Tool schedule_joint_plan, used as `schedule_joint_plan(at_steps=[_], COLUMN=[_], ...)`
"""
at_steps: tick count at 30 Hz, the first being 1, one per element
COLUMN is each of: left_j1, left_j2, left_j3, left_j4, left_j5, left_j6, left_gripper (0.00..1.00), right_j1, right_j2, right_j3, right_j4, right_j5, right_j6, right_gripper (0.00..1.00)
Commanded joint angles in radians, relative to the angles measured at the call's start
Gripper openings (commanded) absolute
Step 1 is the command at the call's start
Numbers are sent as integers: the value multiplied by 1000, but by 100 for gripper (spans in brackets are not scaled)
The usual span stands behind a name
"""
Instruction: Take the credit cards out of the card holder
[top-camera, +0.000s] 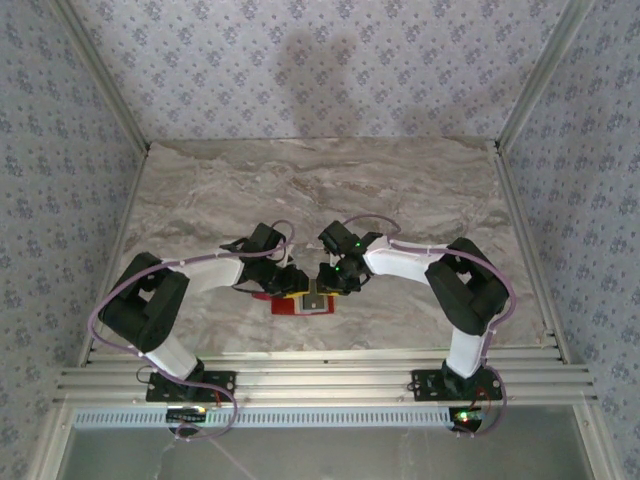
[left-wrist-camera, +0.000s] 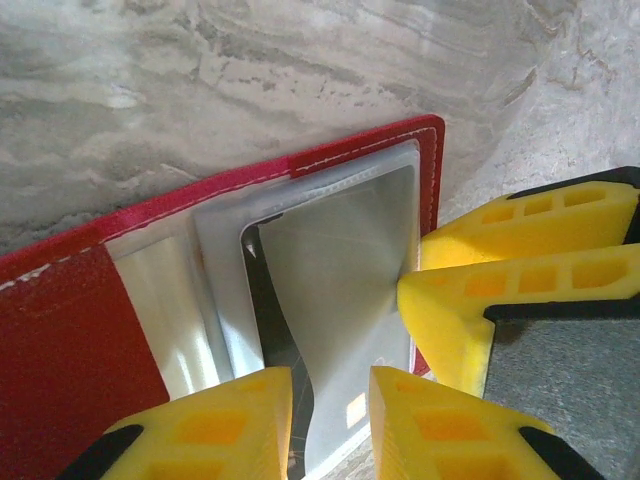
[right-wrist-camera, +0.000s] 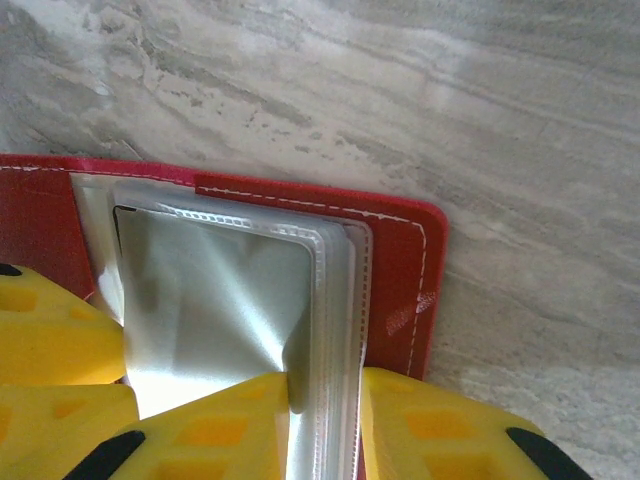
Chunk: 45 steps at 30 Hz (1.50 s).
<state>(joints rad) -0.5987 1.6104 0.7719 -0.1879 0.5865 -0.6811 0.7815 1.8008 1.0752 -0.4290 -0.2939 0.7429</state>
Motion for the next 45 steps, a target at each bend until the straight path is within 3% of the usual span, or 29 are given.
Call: schedule_joint_plan(at_steps=[1, 12, 17, 22, 38, 45], left_j1=[-12, -35, -53, -62, -49, 12], left_j2=[3, 39, 29, 18, -91, -76], left_j3=[30, 52, 99, 118, 89, 1], left_j4=[-22, -39, -182, -244, -196, -50], left_j5=[-1, -15, -146, -196, -186, -53], left_j6=[21, 27, 75, 96, 43, -10], left_gripper=[27, 29, 30, 30, 34, 29], right_j1=[7, 10, 10, 10, 7, 8], right_j2=[32, 29, 23, 24, 35, 34], right_j3=[9, 11, 9, 9, 3, 2], right_j4=[-59, -63, -72, -81, -76, -76], right_j5=[38, 36, 43, 47, 51, 49], right_j6=[-14, -15, -14, -13, -12, -12], right_gripper=[25, 26, 32, 39, 32, 31])
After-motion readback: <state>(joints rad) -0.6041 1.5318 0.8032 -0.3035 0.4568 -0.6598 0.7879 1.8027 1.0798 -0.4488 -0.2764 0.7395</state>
